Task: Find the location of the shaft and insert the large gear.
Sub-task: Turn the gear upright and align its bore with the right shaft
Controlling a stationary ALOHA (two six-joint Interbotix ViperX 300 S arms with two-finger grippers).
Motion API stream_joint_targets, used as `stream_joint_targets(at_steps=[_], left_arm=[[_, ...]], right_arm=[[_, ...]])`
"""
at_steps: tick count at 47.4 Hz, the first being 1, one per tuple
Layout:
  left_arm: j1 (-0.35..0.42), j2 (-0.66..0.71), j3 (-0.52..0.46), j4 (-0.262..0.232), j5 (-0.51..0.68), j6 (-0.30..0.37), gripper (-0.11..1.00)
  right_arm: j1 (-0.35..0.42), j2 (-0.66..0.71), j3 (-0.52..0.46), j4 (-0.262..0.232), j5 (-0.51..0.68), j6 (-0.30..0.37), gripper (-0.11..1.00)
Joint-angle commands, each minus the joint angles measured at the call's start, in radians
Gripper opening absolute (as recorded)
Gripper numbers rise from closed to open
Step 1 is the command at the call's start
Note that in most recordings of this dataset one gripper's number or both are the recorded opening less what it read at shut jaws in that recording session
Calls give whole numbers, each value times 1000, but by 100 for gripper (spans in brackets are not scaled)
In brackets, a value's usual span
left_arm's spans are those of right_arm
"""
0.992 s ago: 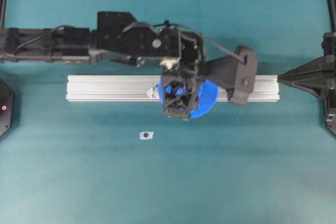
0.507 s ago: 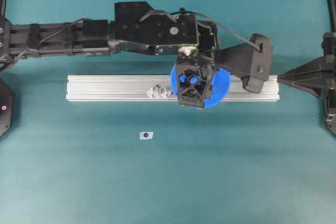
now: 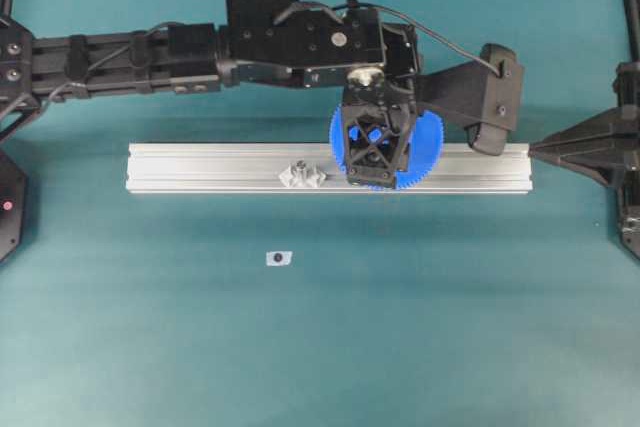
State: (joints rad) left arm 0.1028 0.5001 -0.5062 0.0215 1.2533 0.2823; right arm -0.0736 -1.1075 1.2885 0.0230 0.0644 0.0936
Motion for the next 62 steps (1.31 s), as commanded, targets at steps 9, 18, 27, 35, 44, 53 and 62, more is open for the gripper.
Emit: stream_joint_targets(at_steps=[9, 18, 27, 35, 44, 53, 62], left_arm=[[5, -5, -87, 5, -3, 8, 70], [5, 12, -107, 5, 3, 18, 70], [6, 26, -107, 5, 17, 18, 70], [6, 37, -107, 5, 15, 11, 70], [5, 44, -107, 5, 12, 8, 70], [6, 54, -106, 5, 9, 6, 70], [6, 63, -97, 5, 0, 2, 70]], right_arm=[[-3, 3, -15, 0, 15, 6, 1], [-3, -2, -15, 0, 17, 6, 1], [-3, -3, -15, 0, 17, 6, 1], [-3, -5, -14, 0, 17, 6, 1], [-3, -5, -15, 0, 17, 6, 1], [-3, -5, -15, 0, 17, 6, 1], [-3, -5, -15, 0, 17, 6, 1]])
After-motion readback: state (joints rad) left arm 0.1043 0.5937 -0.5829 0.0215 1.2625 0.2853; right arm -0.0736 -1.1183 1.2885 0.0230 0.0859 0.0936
